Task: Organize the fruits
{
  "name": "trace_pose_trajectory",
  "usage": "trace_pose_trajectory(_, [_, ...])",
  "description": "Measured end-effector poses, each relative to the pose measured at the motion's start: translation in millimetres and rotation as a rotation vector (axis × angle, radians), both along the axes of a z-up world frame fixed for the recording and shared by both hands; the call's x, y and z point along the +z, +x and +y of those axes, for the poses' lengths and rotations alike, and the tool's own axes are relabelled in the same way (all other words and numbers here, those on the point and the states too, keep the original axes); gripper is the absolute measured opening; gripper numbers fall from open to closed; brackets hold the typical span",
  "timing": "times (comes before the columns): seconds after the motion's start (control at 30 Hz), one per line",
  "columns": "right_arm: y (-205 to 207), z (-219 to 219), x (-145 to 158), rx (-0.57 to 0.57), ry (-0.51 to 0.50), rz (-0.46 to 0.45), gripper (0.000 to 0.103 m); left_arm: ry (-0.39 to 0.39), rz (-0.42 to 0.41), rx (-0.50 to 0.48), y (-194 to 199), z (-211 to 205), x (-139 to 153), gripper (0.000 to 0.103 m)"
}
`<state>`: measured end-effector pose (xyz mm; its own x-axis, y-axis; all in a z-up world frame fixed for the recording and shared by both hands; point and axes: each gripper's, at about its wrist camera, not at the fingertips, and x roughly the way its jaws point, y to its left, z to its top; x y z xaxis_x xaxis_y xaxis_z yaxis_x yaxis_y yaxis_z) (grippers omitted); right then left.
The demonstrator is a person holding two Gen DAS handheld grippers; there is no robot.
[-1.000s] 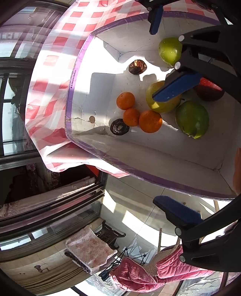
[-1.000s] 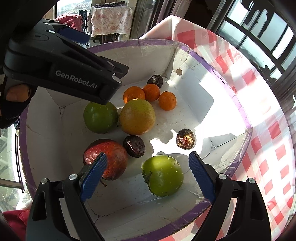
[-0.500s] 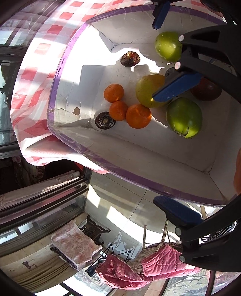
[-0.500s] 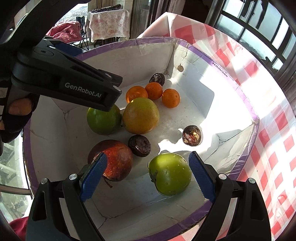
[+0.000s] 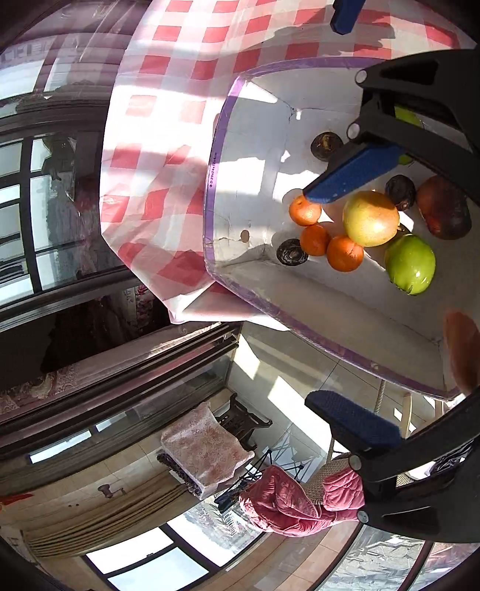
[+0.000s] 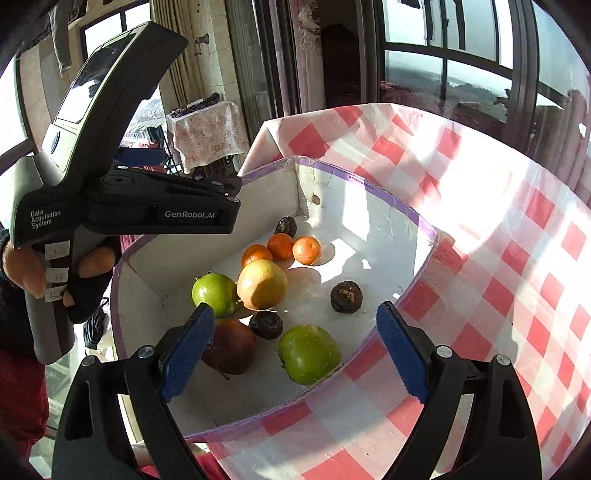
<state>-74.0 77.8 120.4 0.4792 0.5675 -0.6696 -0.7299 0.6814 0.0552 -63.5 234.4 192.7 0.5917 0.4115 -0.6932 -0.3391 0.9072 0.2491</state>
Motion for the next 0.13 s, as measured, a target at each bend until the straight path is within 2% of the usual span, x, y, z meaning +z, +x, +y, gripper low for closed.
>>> trace_pose_trajectory(0.07, [5.2, -47.5, 8.7, -0.097, 0.063, -0.036, 0.086, -0.043, -0.080, -0.098, 2.4, -36.8, 18.5, 0.101])
trace_pose_trajectory(0.13, [16.7, -99.4, 4.4, -0.229, 0.089, -0.038, 0.086, -0.121, -0.135, -0.219, 8.1, -76.5, 23.9, 0.101])
